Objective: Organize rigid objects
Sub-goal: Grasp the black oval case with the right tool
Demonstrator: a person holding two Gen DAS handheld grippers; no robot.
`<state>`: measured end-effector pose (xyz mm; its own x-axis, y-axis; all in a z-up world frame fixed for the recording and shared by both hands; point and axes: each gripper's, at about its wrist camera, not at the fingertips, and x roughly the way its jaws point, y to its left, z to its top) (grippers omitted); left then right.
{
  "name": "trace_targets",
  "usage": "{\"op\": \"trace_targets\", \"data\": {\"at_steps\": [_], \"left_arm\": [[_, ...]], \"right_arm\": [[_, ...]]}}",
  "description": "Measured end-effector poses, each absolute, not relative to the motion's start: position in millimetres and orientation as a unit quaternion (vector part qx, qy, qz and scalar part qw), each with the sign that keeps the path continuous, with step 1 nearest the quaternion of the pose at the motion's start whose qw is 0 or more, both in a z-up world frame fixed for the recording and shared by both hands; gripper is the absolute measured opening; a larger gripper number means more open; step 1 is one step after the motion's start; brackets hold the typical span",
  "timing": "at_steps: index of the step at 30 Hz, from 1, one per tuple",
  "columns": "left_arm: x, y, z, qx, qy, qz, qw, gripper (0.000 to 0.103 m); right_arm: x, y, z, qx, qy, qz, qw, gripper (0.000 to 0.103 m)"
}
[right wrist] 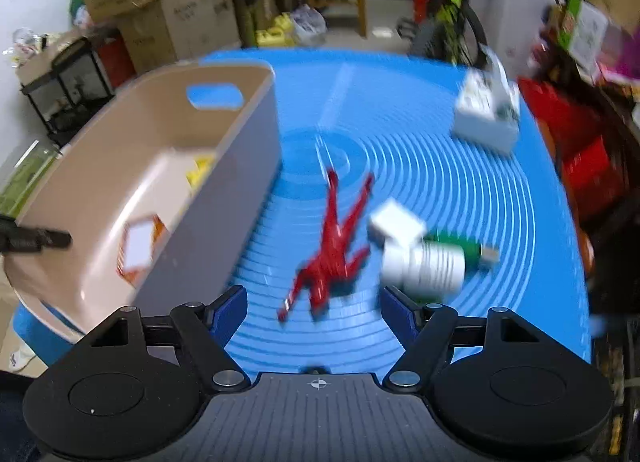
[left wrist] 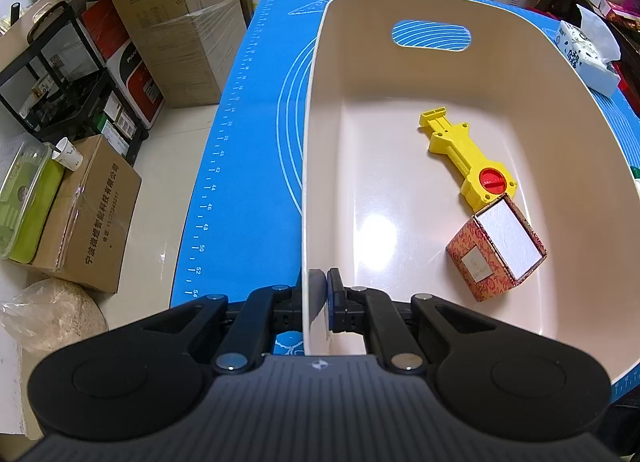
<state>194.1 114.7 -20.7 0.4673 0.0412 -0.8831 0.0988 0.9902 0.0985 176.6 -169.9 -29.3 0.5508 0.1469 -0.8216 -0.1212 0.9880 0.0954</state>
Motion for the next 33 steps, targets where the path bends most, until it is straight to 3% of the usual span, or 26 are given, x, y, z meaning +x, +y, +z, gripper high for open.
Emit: {"op": "trace_targets", "data": {"at_steps": [10,21,23,33], "left_arm": [[193.5,114.4,-20.3,0.068,0.515,-0.018,0.854,0.009],[194.1,115.1,-20.9,0.066,0.514,-0.018,0.855,0.009],[194.1,115.0,-21.0,0.065,0.514,-0.018,0.855,0.009],[194.6,115.8,-20.8,0.063,0.515,-0.019,0.855,0.009]], "right_arm": [[165.2,-161.6,-73.0,0.01,0.517,0.06,0.854,0.076],[159.9,-155.6,-91.5,-0.001,0.531,0.058,0.846,0.047],[160.5,-156.9,-91.2,0.003,0.528,0.06,0.847,0.035],[159.5,-158.8,-72.9,-0.003,0.497,0.073,0.864,0.034]]}}
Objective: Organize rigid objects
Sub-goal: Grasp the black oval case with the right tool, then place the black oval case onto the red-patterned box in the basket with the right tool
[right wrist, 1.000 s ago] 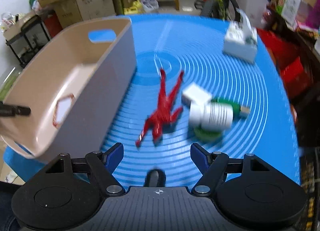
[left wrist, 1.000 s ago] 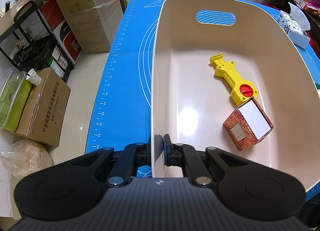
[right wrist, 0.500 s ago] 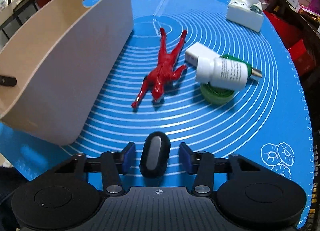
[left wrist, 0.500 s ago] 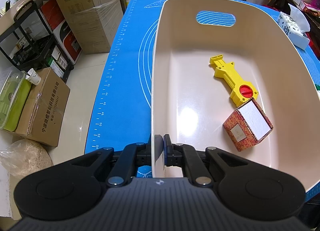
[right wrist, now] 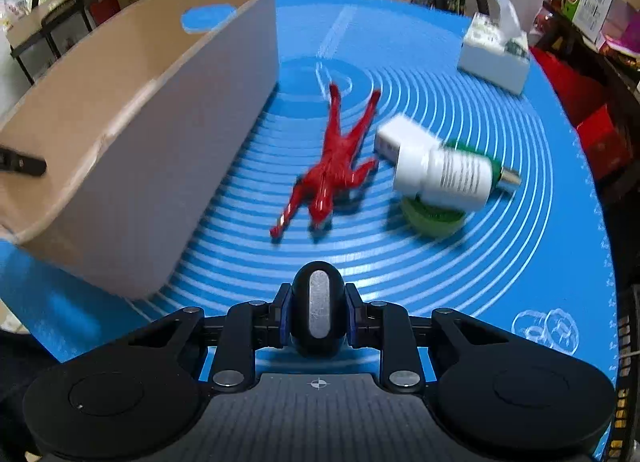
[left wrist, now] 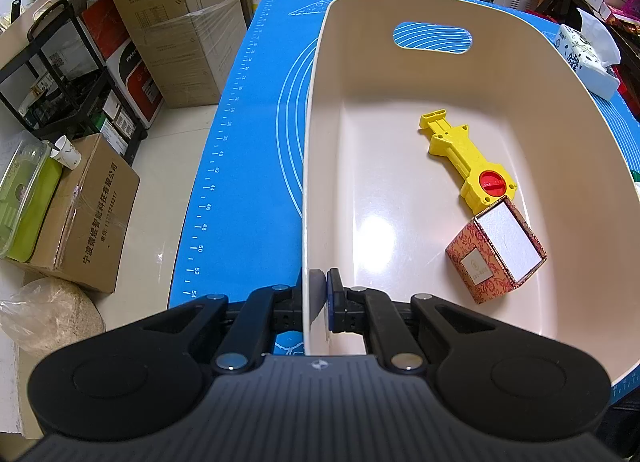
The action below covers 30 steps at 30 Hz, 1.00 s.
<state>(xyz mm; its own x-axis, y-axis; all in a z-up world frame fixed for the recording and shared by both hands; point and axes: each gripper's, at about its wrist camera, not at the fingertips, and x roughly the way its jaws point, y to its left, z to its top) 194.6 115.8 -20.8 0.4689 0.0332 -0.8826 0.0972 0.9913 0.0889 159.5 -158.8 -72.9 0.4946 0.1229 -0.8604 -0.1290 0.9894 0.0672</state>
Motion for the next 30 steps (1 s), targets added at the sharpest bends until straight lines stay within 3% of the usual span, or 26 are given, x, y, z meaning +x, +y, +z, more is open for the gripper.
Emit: {"op": "trace_targets", "data": {"at_steps": [18,30], "left_arm": [[194.7,117.2,-21.2,0.06,0.516,-0.019,0.854,0.009],[194.4,117.4,-22.3,0.061,0.516,-0.02,0.854,0.009]], "right_arm": [[225.2,-111.6,47.6,-0.023,0.356,0.131,0.925,0.034],[251.6,-23.7,32.1,-0.092,0.371,0.201,0.902,0.034]]}}
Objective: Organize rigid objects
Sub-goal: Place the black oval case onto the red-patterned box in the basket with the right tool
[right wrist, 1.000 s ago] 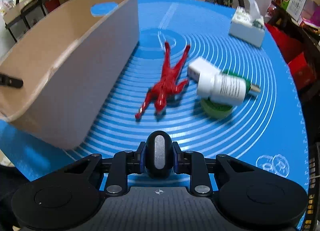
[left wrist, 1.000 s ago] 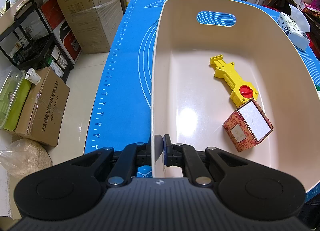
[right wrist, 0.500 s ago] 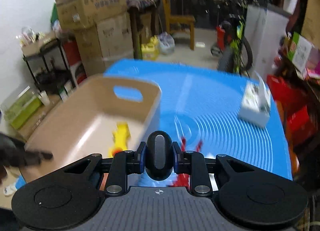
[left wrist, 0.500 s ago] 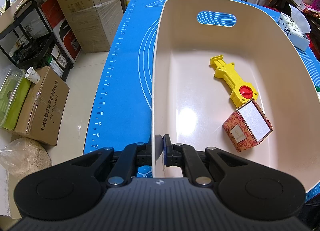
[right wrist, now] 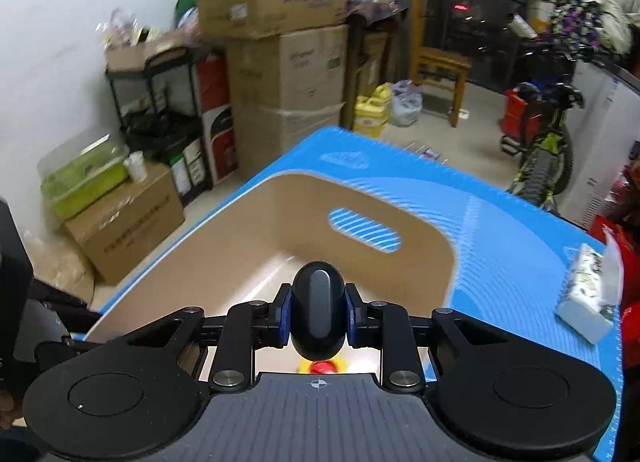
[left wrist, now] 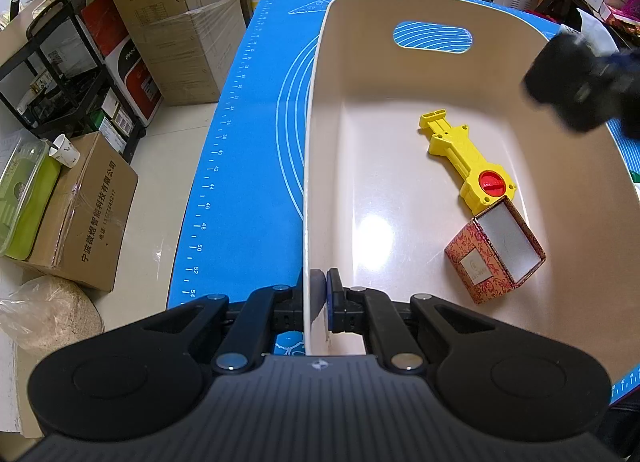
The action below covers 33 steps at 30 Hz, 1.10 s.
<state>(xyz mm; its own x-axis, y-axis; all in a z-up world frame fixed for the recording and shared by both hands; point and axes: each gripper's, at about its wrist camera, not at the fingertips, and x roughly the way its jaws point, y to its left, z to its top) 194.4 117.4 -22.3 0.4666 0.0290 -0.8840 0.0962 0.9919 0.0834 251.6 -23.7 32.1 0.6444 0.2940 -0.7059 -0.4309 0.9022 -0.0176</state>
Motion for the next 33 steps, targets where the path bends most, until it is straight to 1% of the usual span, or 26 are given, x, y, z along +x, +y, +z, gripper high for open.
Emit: {"op": "trace_targets", "data": {"at_steps": [8,14,15,16,17,18,22,24,27,28,30,33], "left_arm": [[194.7,117.4,-22.8,0.061,0.517,-0.02,0.854,0.009],[194.8,117.5,-22.8,0.061,0.517,-0.02,0.853,0.009],[194.9,117.5,-22.7,0.061,0.517,-0.02,0.853,0.009],[194.6,117.8,-22.9,0.061,0.517,-0.02,0.853,0.009],[194.8,117.5,-22.9,0.061,0.518,-0.02,0.853,0.009],[194.9,117.4,-22.8,0.061,0.517,-0.02,0.853,0.009],[195.0,117.4,-22.7,0.061,0.518,-0.02,0.853,0.009],[195.2,117.6,-22.5,0.062,0.518,-0.02,0.853,0.009],[195.1,117.9,-22.3,0.063,0.519,-0.02,0.852,0.009],[194.8,118.1,-22.4,0.063,0.519,-0.02,0.852,0.009],[195.4,117.9,-22.1,0.064,0.519,-0.02,0.852,0.009],[195.5,118.5,-22.1,0.063,0.519,-0.02,0.852,0.009]], "right_arm": [[246.0,10.0,-9.1,-0.135,0.423,0.217,0.869,0.034],[241.7,8.5,-25.3,-0.133,0.456,0.218,0.853,0.035],[242.1,4.8,-24.9,-0.129,0.457,0.219,0.852,0.043],[241.2,1.7,-23.5,-0.124,0.456,0.22,0.853,0.045],[241.1,-0.5,-21.1,-0.121,0.454,0.222,0.855,0.053],[240.8,-2.4,-17.8,-0.118,0.448,0.223,0.858,0.058],[240.5,-11.9,-1.7,-0.1,0.426,0.229,0.87,0.061],[240.5,-20.1,6.5,-0.078,0.417,0.228,0.877,0.064],[241.6,-34.0,17.9,-0.052,0.405,0.221,0.886,0.065],[241.5,-40.8,22.6,-0.046,0.4,0.218,0.889,0.066],[241.1,-53.1,30.0,-0.036,0.394,0.208,0.895,0.071],[241.6,-77.1,38.9,-0.022,0.387,0.188,0.903,0.073]]}}
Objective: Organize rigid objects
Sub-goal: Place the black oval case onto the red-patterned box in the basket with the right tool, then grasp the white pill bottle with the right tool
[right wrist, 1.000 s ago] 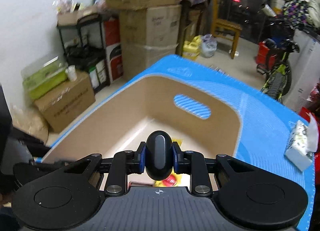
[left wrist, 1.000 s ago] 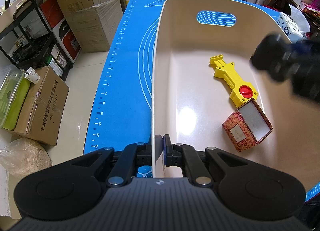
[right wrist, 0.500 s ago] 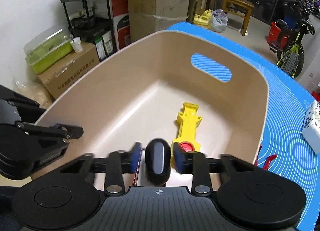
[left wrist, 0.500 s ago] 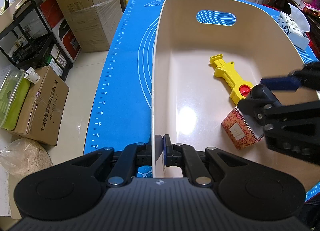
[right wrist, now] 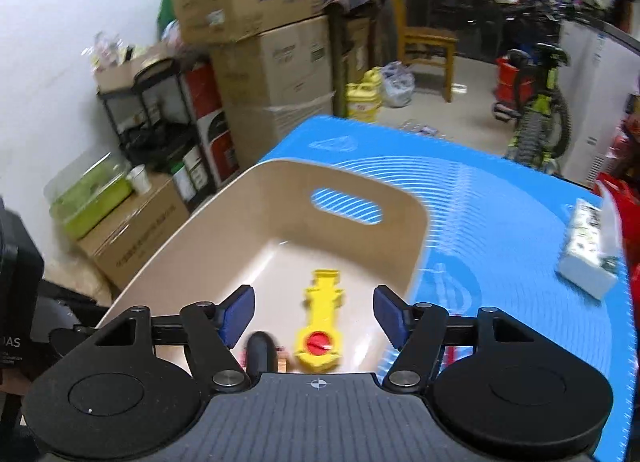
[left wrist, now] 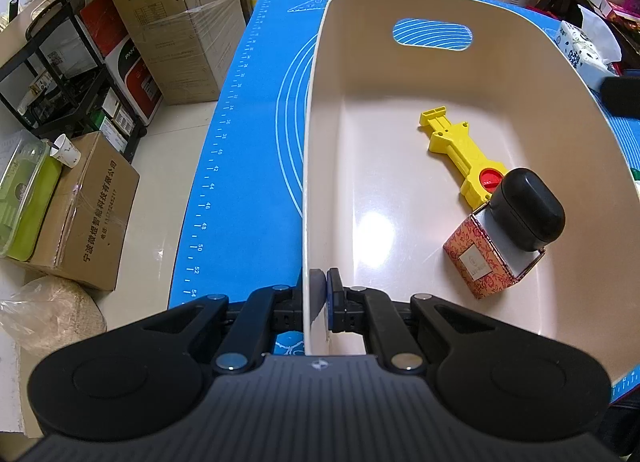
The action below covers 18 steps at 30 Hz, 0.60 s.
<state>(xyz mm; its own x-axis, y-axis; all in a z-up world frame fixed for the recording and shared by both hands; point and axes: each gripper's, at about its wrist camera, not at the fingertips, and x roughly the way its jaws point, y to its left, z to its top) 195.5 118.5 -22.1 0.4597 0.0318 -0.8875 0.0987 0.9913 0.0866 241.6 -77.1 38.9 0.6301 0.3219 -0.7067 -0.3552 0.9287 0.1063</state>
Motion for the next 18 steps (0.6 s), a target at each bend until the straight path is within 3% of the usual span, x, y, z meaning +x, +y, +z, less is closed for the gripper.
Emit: {"op": "trace_targets", "data": {"at_steps": [18], "left_arm": [[196.4,117.5,-20.9,0.067,0.521,-0.022,0.851,0.009]], "right_arm": [[239.3,-199.0,-22.3,-0.013,0.437,0.026,0.899,0.077]]}}
